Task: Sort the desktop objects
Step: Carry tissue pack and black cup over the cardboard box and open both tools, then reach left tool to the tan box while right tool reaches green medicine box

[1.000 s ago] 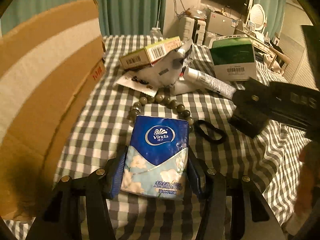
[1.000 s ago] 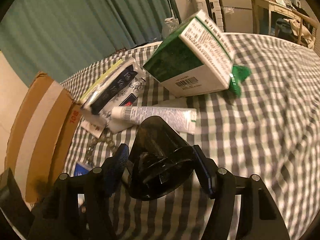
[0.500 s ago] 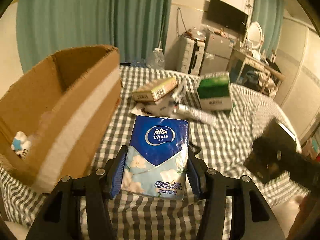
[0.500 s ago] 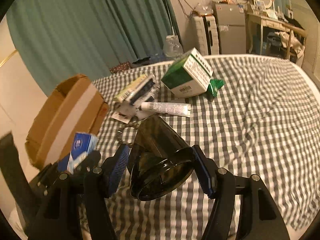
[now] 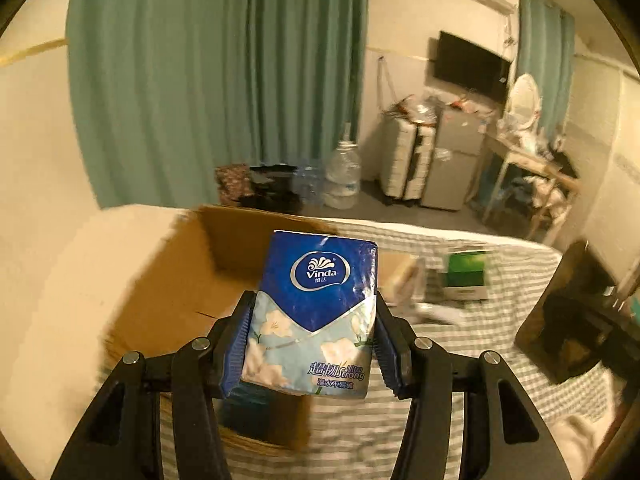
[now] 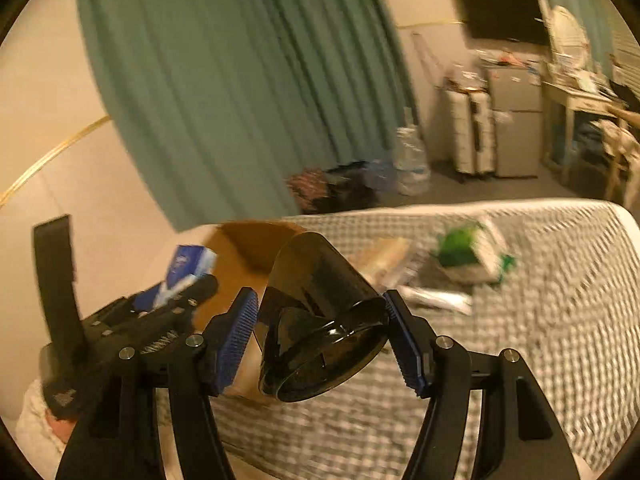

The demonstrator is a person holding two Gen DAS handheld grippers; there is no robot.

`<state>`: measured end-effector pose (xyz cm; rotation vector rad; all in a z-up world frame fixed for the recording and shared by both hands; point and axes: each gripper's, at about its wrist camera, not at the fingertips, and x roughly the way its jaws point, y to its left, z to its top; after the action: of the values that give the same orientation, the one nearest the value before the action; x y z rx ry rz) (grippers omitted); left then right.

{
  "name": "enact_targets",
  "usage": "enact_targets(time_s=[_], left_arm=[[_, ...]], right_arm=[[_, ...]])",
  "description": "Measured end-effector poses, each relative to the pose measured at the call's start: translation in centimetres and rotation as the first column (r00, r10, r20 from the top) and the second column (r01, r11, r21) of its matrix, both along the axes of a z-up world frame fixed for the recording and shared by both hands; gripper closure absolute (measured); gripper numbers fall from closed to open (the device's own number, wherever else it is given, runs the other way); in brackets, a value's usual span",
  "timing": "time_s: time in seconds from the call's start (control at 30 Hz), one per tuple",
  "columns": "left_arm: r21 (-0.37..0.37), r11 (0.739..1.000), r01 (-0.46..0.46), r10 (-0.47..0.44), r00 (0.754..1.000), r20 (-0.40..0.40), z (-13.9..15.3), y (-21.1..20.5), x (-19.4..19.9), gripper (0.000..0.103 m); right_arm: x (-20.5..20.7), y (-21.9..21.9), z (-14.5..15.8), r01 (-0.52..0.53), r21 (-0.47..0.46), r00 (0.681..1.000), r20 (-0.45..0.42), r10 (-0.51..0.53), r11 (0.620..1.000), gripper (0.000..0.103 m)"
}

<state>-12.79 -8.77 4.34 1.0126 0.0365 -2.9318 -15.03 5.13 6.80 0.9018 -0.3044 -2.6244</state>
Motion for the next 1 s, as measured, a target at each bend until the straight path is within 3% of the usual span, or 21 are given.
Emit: enact_targets(time_s=[0.07,0.17,0.27,0.43,0.5,0.53,0.57,0.6,0.63,0.7,0.8,1.0], left_arm=[[-0.057,0.998,-0.027,0.027,1.0,0.011,-0.3,-2.3,-0.5,0.047],[-0.085,0.994,-0.063,0.066,0.997,0.041,-1.6,-5.2,-1.0,0.047],[-0.044,0.994,-0.101,0.105,0.99,0.095,-4.0,-8.0,-1.7,0.047],[-0.007,0.991,-0.135,0.135,0.98,0.144,-7.2,-10.4,-2.1,0.046],[-0.006,0.991,-0.135,0.134,0.979,0.155,-7.9,-10.6,-2.2,0.039],[-0.002,0.991,-0.13,0.129,0.978,0.164,-8.2,-10.7,-2.2,0.035],[-0.006,0.991,-0.132,0.131,0.977,0.167,-8.3,-10.6,-2.1,0.019],[-0.012,0.991,-0.135,0.135,0.977,0.165,-8.2,-10.5,-1.9,0.007],[-0.021,0.99,-0.141,0.142,0.978,0.155,-8.1,-10.3,-1.6,0.005],[-0.026,0.991,-0.133,0.135,0.981,0.137,-7.9,-9.9,-1.2,0.005],[0.008,0.995,-0.099,0.097,0.98,0.172,-7.6,-9.5,-1.6,0.005],[0.028,0.998,-0.056,0.052,0.992,0.117,-4.5,-4.8,-0.1,0.005]], right_arm=[[-1.9,-3.2,0.1,-0.046,-0.029,0.999,0.023,0.047,0.999,0.039],[-4.1,-7.2,-0.5,-0.11,-0.044,0.992,0.059,0.112,0.993,0.039],[-6.7,-10.7,-1.9,-0.152,-0.065,0.983,0.095,0.158,0.986,0.039],[-9.9,-12.7,-3.9,-0.152,-0.16,0.973,0.152,0.176,0.975,0.037],[-10.7,-13.3,-4.1,-0.135,-0.131,0.974,0.162,0.156,0.982,0.018],[-11.1,-13.5,-4.1,-0.124,-0.091,0.979,0.15,0.136,0.988,0.018],[-11.2,-13.6,-3.9,-0.125,-0.071,0.981,0.139,0.133,0.99,0.018],[-10.8,-13.6,-3.7,-0.126,-0.056,0.983,0.129,0.133,0.99,0.018],[-10.7,-13.1,-3.7,-0.117,-0.048,0.985,0.123,0.122,0.992,0.018],[-10.5,-12.1,-3.6,-0.097,-0.057,0.988,0.116,0.103,0.994,0.018],[-9.4,-9.3,-3.0,-0.058,-0.075,0.992,0.109,0.066,0.995,0.018],[-6.4,-0.8,-0.3,0.043,-0.02,0.998,0.046,-0.042,0.999,0.018]])
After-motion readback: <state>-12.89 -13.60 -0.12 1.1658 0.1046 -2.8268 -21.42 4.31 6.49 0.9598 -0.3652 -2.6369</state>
